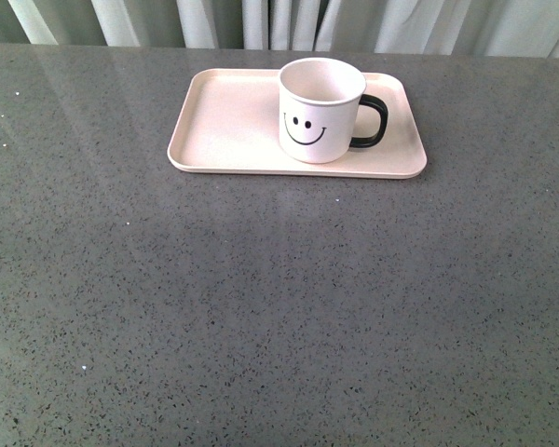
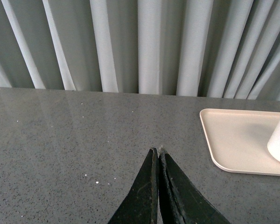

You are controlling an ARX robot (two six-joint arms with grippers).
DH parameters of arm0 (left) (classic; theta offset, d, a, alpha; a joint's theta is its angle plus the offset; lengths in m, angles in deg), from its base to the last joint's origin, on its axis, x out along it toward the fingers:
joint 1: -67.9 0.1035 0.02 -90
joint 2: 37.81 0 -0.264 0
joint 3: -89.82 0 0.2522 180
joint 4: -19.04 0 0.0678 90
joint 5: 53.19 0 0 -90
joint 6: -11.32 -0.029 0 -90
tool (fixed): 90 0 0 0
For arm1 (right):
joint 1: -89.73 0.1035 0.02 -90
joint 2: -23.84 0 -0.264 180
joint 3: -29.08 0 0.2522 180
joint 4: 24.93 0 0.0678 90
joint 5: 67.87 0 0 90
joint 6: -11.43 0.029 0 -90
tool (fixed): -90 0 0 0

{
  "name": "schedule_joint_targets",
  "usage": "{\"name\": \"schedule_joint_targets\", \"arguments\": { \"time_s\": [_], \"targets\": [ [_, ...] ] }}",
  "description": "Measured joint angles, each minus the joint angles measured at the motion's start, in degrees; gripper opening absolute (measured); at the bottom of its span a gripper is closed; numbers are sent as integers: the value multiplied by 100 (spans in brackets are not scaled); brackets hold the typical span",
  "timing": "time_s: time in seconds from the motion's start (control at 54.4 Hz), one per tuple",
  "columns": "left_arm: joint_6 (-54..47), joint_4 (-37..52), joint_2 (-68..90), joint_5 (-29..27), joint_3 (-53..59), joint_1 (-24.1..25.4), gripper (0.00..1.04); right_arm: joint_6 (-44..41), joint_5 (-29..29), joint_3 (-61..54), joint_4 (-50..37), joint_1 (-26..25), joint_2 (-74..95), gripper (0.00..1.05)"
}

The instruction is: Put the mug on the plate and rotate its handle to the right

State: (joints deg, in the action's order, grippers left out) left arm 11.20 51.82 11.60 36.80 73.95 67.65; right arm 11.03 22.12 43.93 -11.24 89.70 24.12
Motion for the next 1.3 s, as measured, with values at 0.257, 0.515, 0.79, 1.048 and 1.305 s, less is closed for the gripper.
{"name": "schedule_joint_targets", "arguments": {
  "time_s": [0.257,0.515,0.79,1.048,1.305],
  "targets": [
    [0,-1237,-1436,0,133,0,1,0,0,0,0,0,0,96],
    [0,-2277,-2551,0,136,0,1,0,0,0,0,0,0,96],
    [0,-2962,-3252,2,136,0,1,0,0,0,0,0,0,96],
    [0,-3442,-3740,0,136,0,1,0,0,0,0,0,0,96],
    [0,-4618,-4833,0,133,0,1,0,0,0,0,0,0,96]
  ]
}}
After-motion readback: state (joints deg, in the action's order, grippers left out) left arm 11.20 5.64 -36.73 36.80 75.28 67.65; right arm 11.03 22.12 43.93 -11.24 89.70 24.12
